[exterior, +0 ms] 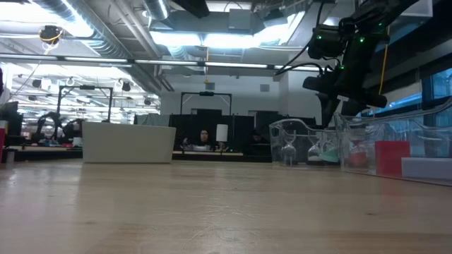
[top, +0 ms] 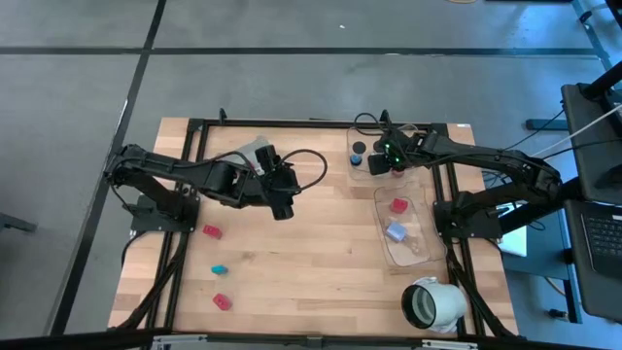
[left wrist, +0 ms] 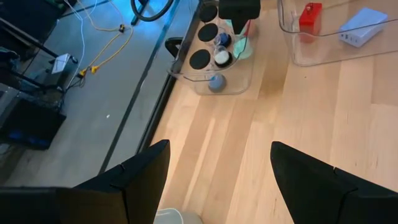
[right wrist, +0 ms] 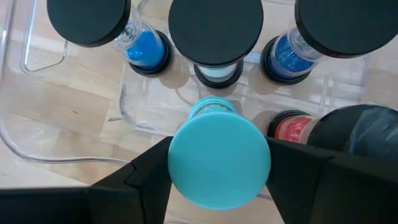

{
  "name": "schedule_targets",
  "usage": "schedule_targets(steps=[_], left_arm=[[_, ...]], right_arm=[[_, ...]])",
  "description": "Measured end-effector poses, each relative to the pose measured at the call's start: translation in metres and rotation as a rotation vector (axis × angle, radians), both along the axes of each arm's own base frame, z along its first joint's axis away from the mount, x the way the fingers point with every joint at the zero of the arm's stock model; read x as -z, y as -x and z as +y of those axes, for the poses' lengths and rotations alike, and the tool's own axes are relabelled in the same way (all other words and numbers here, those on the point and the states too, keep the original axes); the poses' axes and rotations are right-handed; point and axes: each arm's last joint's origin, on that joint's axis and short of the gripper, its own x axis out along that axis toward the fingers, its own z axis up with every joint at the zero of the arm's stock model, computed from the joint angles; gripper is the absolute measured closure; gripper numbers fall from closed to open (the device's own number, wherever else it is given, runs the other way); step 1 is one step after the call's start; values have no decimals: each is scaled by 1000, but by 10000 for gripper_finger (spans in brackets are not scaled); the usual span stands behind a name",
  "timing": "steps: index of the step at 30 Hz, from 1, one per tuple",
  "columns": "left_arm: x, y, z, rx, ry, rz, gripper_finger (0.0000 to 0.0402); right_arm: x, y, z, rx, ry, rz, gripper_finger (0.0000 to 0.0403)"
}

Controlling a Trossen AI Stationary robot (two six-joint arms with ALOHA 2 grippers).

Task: Pick & Place Office items
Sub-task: Put the green hourglass into the top transparent bin, then put the top red charger adapter into the bottom transparent bin

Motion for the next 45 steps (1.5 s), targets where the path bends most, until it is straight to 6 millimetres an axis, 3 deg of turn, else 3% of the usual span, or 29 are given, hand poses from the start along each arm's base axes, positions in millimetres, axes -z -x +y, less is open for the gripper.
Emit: schedule_targets(steps=[15, 21, 25, 32, 35, 40, 45], left_arm=[[0, 0, 1, -7, -35, 10, 128], [-8, 11, 1, -15, -52, 4, 128], [-19, 23, 0, 12, -24, -34, 128], [-38, 47, 0, 13, -14, -109, 128], [-38, 60, -3, 34, 137, -105, 128], [-23, 85, -22, 111, 575, 125, 128], [1, 103, -56, 109, 664, 289, 128]], right_arm=[[-1, -2, -1, -41, 19, -3, 170], [-4, -5, -1, -108, 3, -35, 170], [-23, -10, -4, -119, 24, -64, 170], [-80, -25, -10, -141, 116, -204, 170], [-100, -32, -6, -176, 137, -281, 170], [-115, -46, 18, -299, 164, -345, 170], [-120, -57, 40, -408, 206, -388, 170]])
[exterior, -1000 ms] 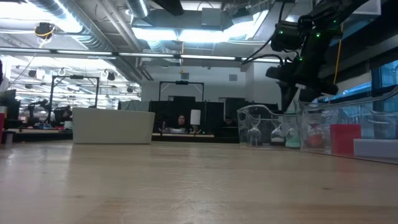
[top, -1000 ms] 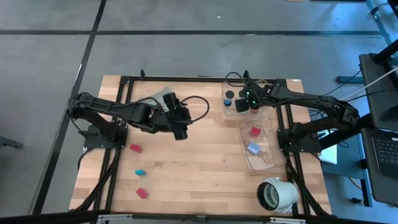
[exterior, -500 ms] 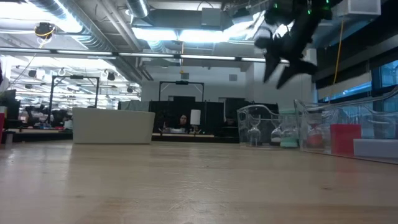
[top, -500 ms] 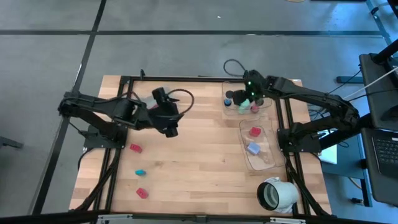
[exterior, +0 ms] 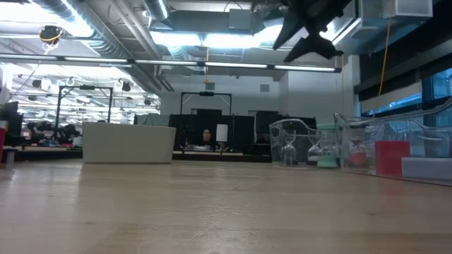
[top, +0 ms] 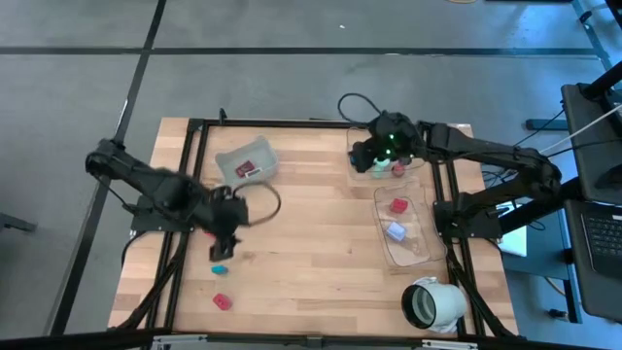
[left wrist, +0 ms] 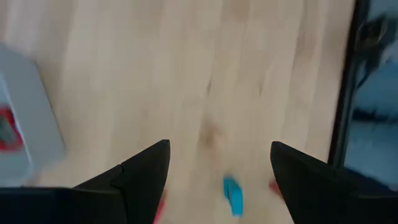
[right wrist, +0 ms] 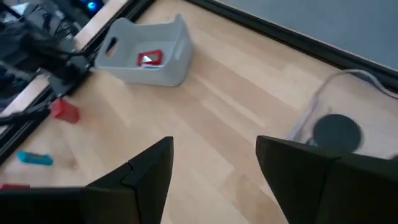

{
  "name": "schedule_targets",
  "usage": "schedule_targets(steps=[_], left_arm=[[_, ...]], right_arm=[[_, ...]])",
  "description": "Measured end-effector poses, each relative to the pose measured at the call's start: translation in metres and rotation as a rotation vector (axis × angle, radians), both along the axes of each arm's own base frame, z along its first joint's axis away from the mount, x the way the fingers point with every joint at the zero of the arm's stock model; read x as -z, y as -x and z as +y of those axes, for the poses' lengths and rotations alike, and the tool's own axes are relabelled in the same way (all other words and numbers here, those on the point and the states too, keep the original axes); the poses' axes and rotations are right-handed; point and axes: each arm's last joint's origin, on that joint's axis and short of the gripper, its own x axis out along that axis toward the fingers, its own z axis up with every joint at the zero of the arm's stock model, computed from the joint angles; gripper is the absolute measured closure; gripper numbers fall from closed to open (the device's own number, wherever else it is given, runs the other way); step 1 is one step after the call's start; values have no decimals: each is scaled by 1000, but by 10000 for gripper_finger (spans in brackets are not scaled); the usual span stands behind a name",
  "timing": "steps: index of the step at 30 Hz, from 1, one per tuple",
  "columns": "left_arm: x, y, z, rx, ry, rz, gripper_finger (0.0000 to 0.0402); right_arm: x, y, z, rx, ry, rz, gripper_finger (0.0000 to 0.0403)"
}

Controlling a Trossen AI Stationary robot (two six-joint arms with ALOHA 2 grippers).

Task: Pick & Place Office items
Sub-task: Put the top red charger adapter into the bottom transparent bin

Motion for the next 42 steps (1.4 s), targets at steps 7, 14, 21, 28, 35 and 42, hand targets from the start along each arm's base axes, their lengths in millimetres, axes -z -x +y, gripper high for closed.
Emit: schedule_targets(steps=[7, 14, 21, 28, 35, 42], left_arm=[[46, 28, -36, 78, -26, 174, 128], [75, 48, -43, 261, -174, 289, 138], [86, 57, -28, 346, -386, 321, 164], [77, 77, -5, 467, -339, 228, 178], [67, 110, 29, 373, -152, -161, 183], [80, 122, 39, 225, 58, -334, 183]], right_arm=[[-2, -6, 20, -24, 76, -3, 169], [-2, -7, 28, -47, 69, -8, 169], [-2, -8, 34, -16, 39, -24, 169], [-2, -8, 34, 12, 29, -32, 169], [-2, -7, 30, 88, 56, -37, 169], [-2, -7, 29, 89, 57, -37, 169]])
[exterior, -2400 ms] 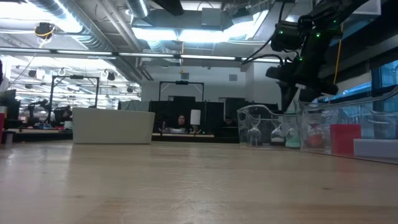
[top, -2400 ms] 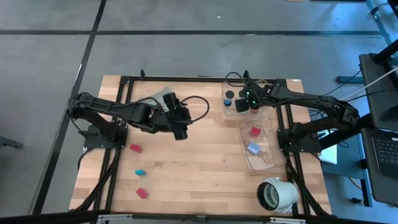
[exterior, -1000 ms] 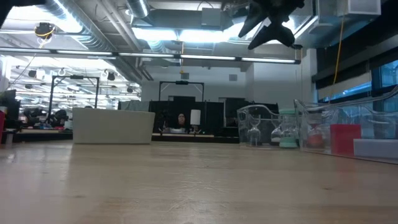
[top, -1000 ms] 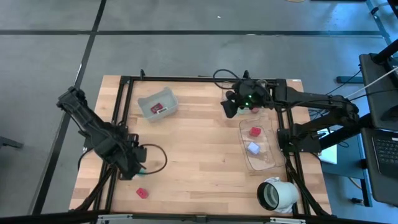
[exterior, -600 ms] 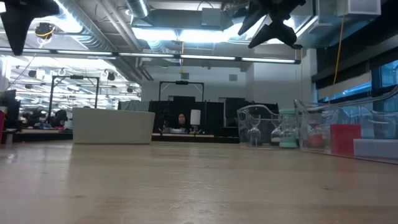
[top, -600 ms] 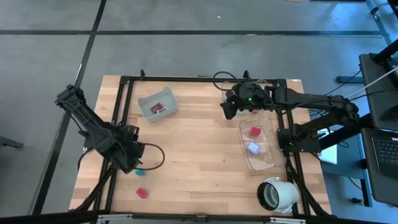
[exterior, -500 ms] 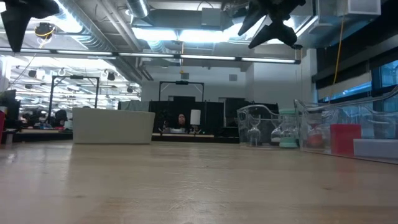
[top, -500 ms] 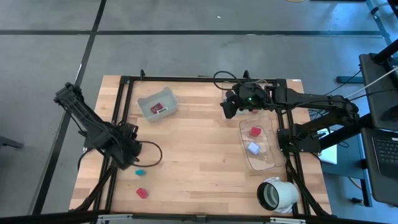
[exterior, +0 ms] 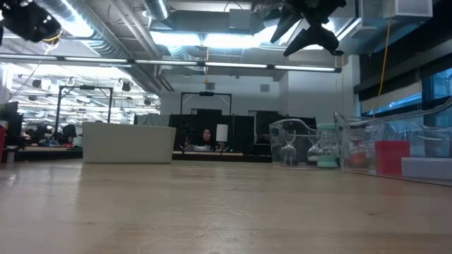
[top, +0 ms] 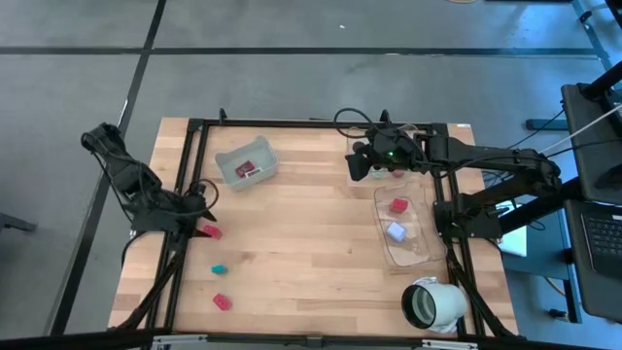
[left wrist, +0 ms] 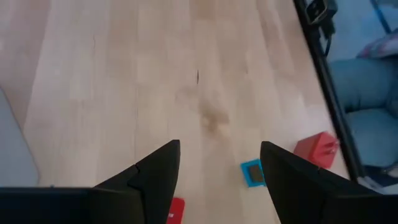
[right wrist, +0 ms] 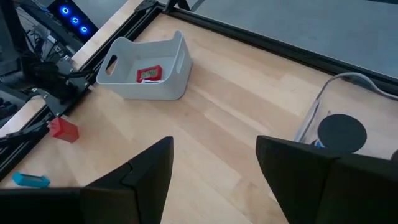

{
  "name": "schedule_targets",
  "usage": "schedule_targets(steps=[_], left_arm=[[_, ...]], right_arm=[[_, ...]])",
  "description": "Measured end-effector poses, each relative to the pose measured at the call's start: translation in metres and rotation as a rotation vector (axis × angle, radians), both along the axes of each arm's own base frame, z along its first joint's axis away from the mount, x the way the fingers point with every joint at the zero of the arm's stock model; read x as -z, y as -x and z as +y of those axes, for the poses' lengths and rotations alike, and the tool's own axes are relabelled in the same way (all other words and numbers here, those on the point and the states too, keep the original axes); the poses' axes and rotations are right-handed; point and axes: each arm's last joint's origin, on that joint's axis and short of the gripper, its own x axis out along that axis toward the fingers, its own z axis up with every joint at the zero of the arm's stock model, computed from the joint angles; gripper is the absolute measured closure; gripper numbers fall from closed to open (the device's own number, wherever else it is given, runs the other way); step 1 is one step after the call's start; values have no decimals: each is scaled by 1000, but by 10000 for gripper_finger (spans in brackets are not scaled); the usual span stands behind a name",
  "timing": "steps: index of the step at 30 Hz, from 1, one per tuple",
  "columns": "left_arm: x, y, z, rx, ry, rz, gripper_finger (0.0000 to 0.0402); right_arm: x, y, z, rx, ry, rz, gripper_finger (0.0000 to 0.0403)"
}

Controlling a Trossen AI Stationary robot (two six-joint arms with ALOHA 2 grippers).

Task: Pick & Place Office items
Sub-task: Put the top red charger adapter into the bottom transparent bin

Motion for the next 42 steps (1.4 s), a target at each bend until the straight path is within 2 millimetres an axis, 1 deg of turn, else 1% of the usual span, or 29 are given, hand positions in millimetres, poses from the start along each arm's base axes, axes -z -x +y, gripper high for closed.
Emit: schedule_targets(steps=[5, 9, 14, 18, 23, 25, 33, 42], left_arm=[[17, 1, 1, -21, -18, 44, 181], [27, 0, 0, -73, -24, 91, 168], [32, 0, -2, -43, -21, 162, 140], [36, 1, -1, 19, -100, 199, 127], [39, -2, -4, 101, -189, 219, 127], [40, -3, -5, 106, -202, 227, 128], [46, -12, -13, -24, -146, 305, 126], [59, -24, -24, -55, -226, 401, 129]], right_arm=[[0, 0, 0, -2, 2, 1, 169], [0, 0, 0, -2, 2, 1, 169], [0, 0, -1, 25, 26, 4, 170], [0, 1, -2, 50, 48, 7, 170], [0, 1, -2, 56, 54, 8, 170], [0, 1, -2, 55, 55, 9, 170], [0, 1, -2, 37, 75, 22, 170], [0, 1, -3, 41, 108, 35, 170]])
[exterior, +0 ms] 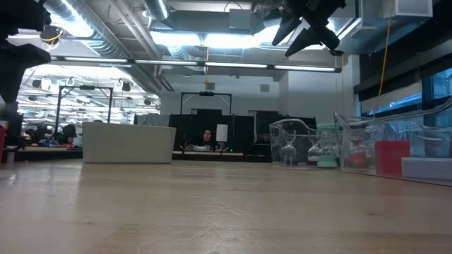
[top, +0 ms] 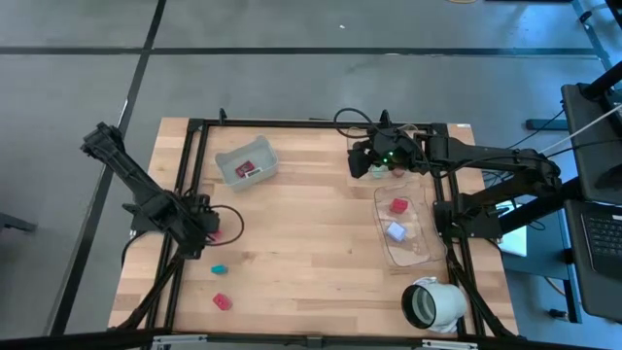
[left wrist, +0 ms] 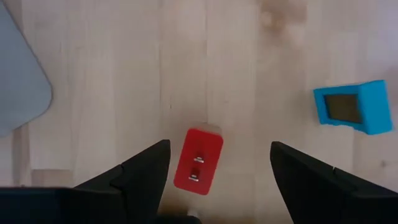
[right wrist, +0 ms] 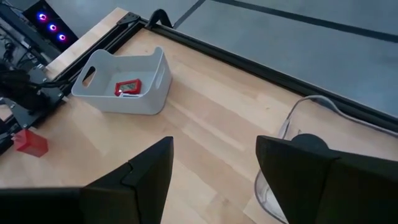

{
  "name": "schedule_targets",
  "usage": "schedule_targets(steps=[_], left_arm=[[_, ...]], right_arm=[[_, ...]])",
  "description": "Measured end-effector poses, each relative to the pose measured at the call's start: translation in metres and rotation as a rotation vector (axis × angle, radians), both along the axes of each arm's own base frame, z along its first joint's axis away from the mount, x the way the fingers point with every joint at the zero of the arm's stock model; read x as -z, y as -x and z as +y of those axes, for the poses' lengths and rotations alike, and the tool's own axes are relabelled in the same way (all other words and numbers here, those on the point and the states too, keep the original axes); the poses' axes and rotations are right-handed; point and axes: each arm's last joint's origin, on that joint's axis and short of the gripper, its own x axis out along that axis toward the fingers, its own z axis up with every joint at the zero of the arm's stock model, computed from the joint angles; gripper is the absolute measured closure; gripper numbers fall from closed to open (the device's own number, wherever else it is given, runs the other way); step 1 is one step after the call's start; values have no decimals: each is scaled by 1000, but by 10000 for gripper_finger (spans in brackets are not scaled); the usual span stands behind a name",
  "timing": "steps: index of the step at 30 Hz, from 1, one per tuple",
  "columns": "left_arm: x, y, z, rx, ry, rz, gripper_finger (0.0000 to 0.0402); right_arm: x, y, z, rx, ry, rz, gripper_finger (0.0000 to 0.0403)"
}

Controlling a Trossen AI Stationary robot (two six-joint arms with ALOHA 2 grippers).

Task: Pick & Place Office items
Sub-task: Put the top red charger adapter into the bottom transparent bin

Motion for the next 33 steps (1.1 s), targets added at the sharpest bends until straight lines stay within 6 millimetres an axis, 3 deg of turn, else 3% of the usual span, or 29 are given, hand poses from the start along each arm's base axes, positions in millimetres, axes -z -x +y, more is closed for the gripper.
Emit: schedule_targets(steps=[10, 18, 24, 33], left_arm=[[16, -15, -5, -83, -85, 104, 129], [30, -31, 2, -177, -76, 246, 129], [36, -37, 4, -146, -68, 318, 129], [46, -47, 6, -90, -75, 385, 133]], right_arm=[[4, -3, 0, -40, 41, 47, 170], [32, -26, -3, -72, 53, 172, 170], [46, -36, -4, -95, 53, 234, 170], [46, -36, -4, -98, 52, 234, 169]])
